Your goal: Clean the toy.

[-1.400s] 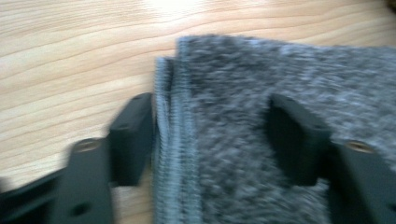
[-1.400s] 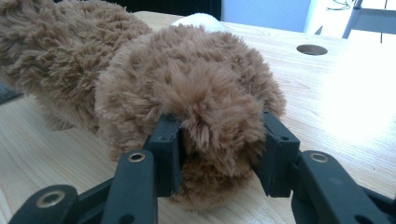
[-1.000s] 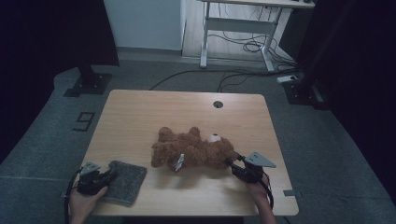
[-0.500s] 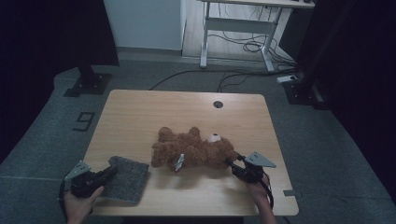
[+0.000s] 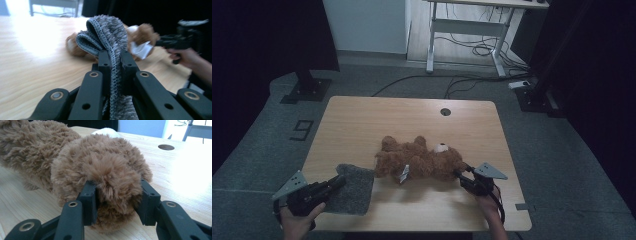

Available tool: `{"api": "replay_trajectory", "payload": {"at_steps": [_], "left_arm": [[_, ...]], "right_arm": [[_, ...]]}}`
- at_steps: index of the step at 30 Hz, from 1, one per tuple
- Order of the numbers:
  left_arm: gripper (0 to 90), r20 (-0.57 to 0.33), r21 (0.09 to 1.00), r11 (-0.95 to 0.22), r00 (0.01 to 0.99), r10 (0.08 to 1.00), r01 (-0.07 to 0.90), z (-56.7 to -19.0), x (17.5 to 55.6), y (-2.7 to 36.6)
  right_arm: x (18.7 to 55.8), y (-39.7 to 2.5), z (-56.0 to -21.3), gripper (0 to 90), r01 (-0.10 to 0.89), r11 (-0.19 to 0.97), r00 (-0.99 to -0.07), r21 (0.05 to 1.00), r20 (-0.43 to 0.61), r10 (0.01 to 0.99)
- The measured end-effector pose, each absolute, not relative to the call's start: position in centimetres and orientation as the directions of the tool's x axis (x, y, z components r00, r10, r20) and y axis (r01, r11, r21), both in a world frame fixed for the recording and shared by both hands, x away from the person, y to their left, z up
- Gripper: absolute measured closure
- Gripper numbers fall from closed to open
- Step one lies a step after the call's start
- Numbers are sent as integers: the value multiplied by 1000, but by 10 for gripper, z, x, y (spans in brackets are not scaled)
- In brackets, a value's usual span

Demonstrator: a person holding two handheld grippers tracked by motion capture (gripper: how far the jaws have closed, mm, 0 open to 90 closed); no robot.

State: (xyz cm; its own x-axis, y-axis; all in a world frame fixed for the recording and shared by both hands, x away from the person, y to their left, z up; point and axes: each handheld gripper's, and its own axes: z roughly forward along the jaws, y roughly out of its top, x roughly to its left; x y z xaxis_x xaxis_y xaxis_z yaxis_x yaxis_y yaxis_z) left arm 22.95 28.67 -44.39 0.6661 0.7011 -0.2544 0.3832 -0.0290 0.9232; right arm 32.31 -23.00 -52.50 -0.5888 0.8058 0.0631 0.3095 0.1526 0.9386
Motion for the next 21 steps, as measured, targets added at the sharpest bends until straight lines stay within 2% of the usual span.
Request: {"api": "replay_trajectory", "payload": {"at_steps": [5,10,16,21], "left_arm": [[815,-250,941,-15,723,645,339,-422,222,275],[815,-236,945,-34,748,621,326,-412,230,257],[815,-257,938,-55,790,557,343,-404,266,208],[815,-245,936,-90,815,525,339,-401,281,170]], "right_arm": [[324,-230,-525,564,309,149,-587,940,65,807],[324,-229,-525,564,308,147,-584,940,65,809],[325,-229,-525,564,309,145,-583,940,67,810],[325,-229,-525,564,309,144,-584,940,68,809]]}}
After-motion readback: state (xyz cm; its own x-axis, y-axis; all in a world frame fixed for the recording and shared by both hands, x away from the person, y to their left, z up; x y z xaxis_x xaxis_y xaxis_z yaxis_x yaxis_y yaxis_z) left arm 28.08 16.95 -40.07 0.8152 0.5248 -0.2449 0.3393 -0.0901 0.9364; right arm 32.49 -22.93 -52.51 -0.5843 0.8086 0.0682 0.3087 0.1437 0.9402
